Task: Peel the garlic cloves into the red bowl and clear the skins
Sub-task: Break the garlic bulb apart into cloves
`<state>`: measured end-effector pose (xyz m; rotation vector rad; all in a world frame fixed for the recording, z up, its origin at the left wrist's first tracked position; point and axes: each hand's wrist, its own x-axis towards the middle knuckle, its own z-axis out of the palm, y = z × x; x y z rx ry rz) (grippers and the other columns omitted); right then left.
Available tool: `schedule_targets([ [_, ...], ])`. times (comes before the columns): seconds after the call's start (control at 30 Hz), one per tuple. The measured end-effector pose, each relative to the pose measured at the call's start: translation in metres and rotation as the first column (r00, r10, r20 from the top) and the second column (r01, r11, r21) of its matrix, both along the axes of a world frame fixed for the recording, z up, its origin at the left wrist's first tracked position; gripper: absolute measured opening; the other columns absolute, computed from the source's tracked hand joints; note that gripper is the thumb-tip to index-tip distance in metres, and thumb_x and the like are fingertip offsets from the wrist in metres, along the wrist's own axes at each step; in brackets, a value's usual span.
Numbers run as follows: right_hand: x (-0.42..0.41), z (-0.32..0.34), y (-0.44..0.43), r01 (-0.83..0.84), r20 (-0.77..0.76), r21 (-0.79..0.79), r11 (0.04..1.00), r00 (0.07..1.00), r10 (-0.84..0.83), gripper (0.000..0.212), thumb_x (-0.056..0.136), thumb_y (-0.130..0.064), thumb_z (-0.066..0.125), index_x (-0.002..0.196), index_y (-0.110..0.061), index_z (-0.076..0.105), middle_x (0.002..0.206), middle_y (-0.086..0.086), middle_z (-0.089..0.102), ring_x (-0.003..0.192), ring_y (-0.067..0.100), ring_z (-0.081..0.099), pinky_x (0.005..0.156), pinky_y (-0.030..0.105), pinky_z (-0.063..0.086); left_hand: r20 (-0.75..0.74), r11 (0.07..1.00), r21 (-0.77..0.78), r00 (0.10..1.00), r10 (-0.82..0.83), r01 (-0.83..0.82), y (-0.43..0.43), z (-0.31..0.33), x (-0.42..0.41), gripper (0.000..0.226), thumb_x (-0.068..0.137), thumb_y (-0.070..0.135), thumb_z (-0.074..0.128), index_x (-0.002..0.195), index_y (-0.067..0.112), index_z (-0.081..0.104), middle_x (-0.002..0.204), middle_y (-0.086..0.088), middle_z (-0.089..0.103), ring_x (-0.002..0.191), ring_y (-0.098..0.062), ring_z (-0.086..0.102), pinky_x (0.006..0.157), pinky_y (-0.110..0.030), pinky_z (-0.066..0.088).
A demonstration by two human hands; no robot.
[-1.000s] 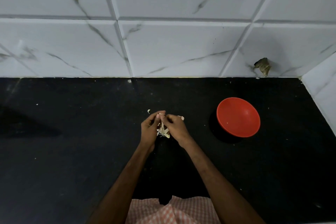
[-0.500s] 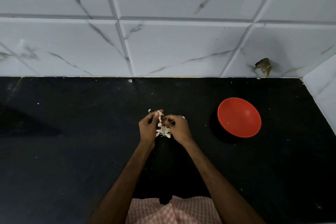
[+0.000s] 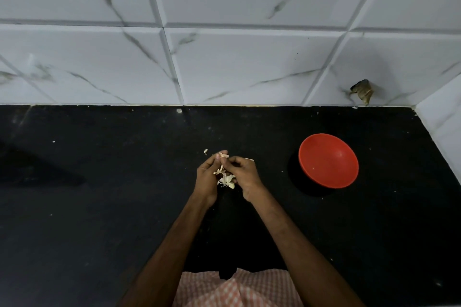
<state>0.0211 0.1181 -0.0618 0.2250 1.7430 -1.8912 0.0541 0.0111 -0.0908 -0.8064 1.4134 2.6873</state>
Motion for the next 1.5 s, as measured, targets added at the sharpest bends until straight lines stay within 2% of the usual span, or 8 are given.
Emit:
schedule_targets([
  [0.27,-0.003,-0.008,0.003,0.024,-0.114,0.073,0.997,0.993,-0.016,0.016,0.100,-0.013,0.060,0.094,-0.004,0.072,0.081,0.002,0.074,0.076,0.012,0.069,0.073,0.028,0.056,0.055,0.984,0.176,0.998,-0.032,0.022,0.001,0.006,-0.005,0.023,0.101,0.029,0.052,0.113,0.016,0.067,0.096,-0.003,0.074,0.089,-0.016,0.071,0.080,-0.035,0.057],
  [0.53,-0.006,-0.025,0.010,-0.016,-0.369,0.520,0.854,0.897,0.242,0.017,0.095,-0.020,0.068,0.109,-0.014,0.074,0.108,-0.003,0.073,0.100,0.010,0.066,0.087,0.029,0.053,0.054,0.972,-0.234,0.999,-0.009,0.021,-0.011,-0.001,0.004,0.027,0.106,0.026,0.050,0.102,0.006,0.069,0.075,-0.008,0.071,0.062,-0.015,0.067,0.048,-0.025,0.048],
  [0.77,-0.003,-0.020,0.000,0.020,-0.433,0.370,0.929,0.888,0.153,0.014,0.099,-0.012,0.061,0.106,-0.011,0.072,0.099,-0.008,0.071,0.093,-0.004,0.065,0.081,0.010,0.048,0.087,0.949,-0.289,0.991,-0.107,0.127,-0.009,-0.001,-0.001,0.032,0.108,0.027,0.041,0.089,0.008,0.057,0.063,0.004,0.057,0.051,-0.007,0.048,0.038,-0.019,0.033],
  [0.93,-0.002,-0.017,0.000,-0.003,-0.439,0.229,0.973,0.892,0.106,0.014,0.097,-0.010,0.064,0.108,-0.011,0.073,0.102,-0.007,0.073,0.098,0.004,0.067,0.085,0.018,0.053,0.066,0.945,-0.266,0.981,-0.180,0.192,-0.016,0.004,-0.002,0.032,0.106,0.031,0.047,0.102,0.003,0.060,0.067,0.001,0.057,0.049,-0.002,0.044,0.038,-0.016,0.031],
  [1.07,0.000,-0.017,-0.001,-0.005,-0.487,0.262,0.965,0.863,0.136,0.019,0.090,-0.012,0.073,0.107,-0.021,0.074,0.103,-0.008,0.068,0.098,0.001,0.064,0.084,0.012,0.048,0.115,0.941,-0.257,0.974,-0.196,0.220,-0.012,0.007,-0.003,0.059,0.106,0.054,0.027,0.108,0.005,0.059,0.065,0.006,0.062,0.047,0.000,0.045,0.040,-0.017,0.031],
  [1.23,-0.004,-0.017,-0.002,-0.027,-0.494,0.354,0.935,0.844,0.212,0.016,0.084,-0.011,0.079,0.094,-0.023,0.074,0.099,-0.005,0.065,0.093,0.001,0.062,0.082,0.011,0.046,0.147,0.945,-0.209,0.964,-0.223,0.251,-0.016,0.010,-0.006,0.089,0.078,0.083,0.018,0.132,0.018,0.044,0.053,0.011,0.054,0.043,-0.001,0.041,0.039,-0.018,0.031],
  [1.37,-0.005,-0.018,-0.002,0.012,-0.491,0.404,0.915,0.846,0.206,0.022,0.083,-0.007,0.078,0.079,-0.025,0.066,0.091,-0.009,0.063,0.085,0.003,0.062,0.074,0.012,0.047,0.118,0.893,-0.311,0.946,-0.302,0.324,-0.017,0.013,-0.005,0.072,0.092,0.077,0.023,0.135,0.021,0.038,0.072,0.009,0.059,0.047,0.000,0.048,0.042,-0.018,0.037],
  [1.5,-0.010,-0.019,0.000,0.085,-0.512,0.401,0.912,0.846,0.146,0.012,0.086,-0.004,0.072,0.084,-0.014,0.067,0.089,-0.004,0.064,0.085,0.008,0.063,0.075,0.024,0.052,0.086,0.845,-0.357,0.915,-0.394,0.397,-0.027,0.011,-0.003,0.022,0.107,0.023,0.048,0.123,0.008,0.050,0.084,-0.003,0.058,0.053,-0.004,0.047,0.045,-0.018,0.037],
])
